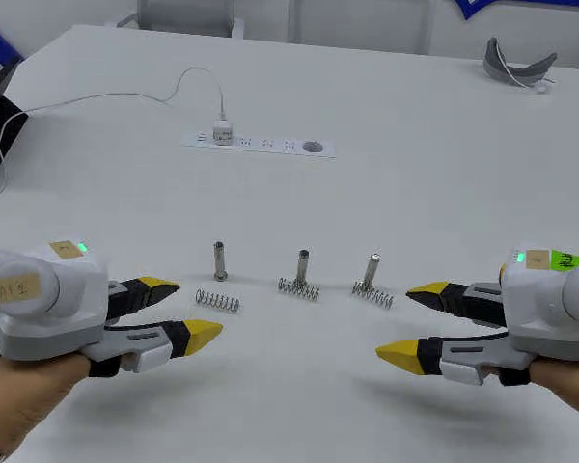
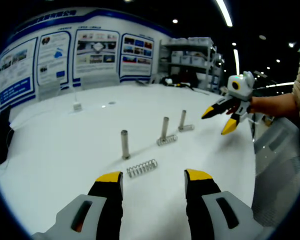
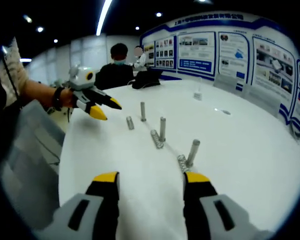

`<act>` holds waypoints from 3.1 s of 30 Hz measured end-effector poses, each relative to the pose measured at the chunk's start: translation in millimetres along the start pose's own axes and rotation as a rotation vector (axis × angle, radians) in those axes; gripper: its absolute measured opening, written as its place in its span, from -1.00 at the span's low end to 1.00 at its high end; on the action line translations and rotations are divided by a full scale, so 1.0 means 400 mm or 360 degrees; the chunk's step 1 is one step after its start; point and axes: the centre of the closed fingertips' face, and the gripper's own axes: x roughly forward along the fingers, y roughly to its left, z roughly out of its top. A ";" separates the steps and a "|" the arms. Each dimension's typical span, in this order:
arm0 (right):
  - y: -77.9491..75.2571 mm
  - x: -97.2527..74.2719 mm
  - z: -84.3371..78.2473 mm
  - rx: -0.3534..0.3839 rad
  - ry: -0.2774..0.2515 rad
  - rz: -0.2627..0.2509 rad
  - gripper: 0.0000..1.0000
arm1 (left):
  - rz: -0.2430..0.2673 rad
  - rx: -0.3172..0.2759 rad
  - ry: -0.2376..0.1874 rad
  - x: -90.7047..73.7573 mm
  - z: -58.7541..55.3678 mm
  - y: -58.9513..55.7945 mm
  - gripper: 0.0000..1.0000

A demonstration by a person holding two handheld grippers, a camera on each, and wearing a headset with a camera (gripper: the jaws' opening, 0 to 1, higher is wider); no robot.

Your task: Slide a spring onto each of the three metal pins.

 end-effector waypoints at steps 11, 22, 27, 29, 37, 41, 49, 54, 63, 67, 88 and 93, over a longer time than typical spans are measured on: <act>0.054 0.091 0.059 -0.0101 0.0039 0.0164 -0.17 | 0.0000 -0.0045 -0.0001 -0.021 -0.025 -0.005 0.03; 0.087 0.180 0.110 -0.0192 0.0048 0.0228 -0.22 | -0.0008 -0.0068 0.0019 -0.032 -0.043 -0.010 0.02; 0.106 0.231 0.133 -0.0219 0.0044 0.0260 -0.27 | -0.0010 -0.0061 0.0027 -0.031 -0.046 -0.012 0.02; 0.113 0.252 0.142 -0.0221 0.0041 0.0272 -0.31 | -0.0013 -0.0061 0.0032 -0.031 -0.048 -0.014 0.02; 0.129 0.328 0.167 -0.0236 0.0054 0.0306 -0.38 | -0.0014 -0.0049 0.0050 -0.034 -0.053 -0.017 0.01; 0.130 0.357 0.168 -0.0222 0.0064 0.0311 -0.42 | -0.0009 -0.0051 0.0055 -0.038 -0.056 -0.014 0.00; 0.132 0.391 0.152 -0.0203 0.0097 0.0315 -0.53 | -0.0006 -0.0049 0.0067 -0.041 -0.062 -0.012 -0.01; 0.130 0.407 0.137 -0.0198 0.0119 0.0311 -0.59 | -0.0008 -0.0043 0.0075 -0.041 -0.061 -0.013 -0.02; 0.128 0.415 0.129 -0.0204 0.0125 0.0306 -0.72 | 0.0002 -0.0039 0.0088 -0.045 -0.060 -0.015 -0.04; 0.130 0.413 0.130 -0.0224 0.0117 0.0308 -0.76 | 0.0006 -0.0031 0.0095 -0.047 -0.060 -0.015 -0.04; 0.201 0.266 0.105 -0.0405 0.0326 0.0573 -0.77 | -0.0145 0.0227 0.0138 0.007 -0.037 -0.083 -0.11; 0.212 0.238 0.106 -0.0434 0.0370 0.0613 -0.77 | -0.0224 0.0322 0.0132 0.018 -0.034 -0.116 -0.24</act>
